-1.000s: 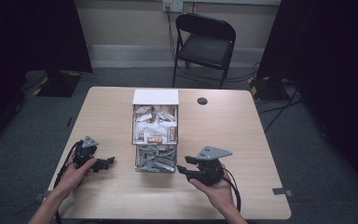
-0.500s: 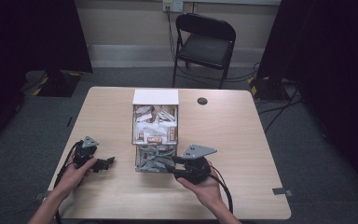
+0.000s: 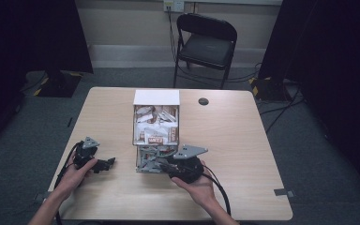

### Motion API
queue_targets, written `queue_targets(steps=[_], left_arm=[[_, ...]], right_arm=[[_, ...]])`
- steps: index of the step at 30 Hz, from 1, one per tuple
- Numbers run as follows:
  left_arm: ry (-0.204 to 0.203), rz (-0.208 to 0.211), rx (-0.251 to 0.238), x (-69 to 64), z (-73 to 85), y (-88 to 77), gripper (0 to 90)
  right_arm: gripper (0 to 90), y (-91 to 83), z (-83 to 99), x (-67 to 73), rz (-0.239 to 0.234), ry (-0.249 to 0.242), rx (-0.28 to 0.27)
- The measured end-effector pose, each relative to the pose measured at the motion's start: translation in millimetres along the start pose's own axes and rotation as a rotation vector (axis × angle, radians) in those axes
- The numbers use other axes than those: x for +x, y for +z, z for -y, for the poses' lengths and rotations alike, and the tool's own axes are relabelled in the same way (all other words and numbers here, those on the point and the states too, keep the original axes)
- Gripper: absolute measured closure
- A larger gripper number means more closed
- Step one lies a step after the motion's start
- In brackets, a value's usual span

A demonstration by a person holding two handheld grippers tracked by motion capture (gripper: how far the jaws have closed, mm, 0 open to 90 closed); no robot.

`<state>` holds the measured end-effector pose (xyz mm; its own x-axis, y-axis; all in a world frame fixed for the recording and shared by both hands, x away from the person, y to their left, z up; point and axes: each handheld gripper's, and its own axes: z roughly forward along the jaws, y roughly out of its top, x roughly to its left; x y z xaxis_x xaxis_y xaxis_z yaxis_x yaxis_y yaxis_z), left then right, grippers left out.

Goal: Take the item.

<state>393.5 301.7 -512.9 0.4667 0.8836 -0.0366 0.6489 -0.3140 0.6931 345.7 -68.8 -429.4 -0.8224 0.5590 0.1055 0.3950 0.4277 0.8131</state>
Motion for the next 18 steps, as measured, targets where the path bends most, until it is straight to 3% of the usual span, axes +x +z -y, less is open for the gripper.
queue_targets(steps=[18], left_arm=[[0.0,0.001,-0.001,0.1,0.0,0.1,0.0]], right_arm=[[64.2,9.2,5.6,-3.8,0.008,-0.004,0.003]])
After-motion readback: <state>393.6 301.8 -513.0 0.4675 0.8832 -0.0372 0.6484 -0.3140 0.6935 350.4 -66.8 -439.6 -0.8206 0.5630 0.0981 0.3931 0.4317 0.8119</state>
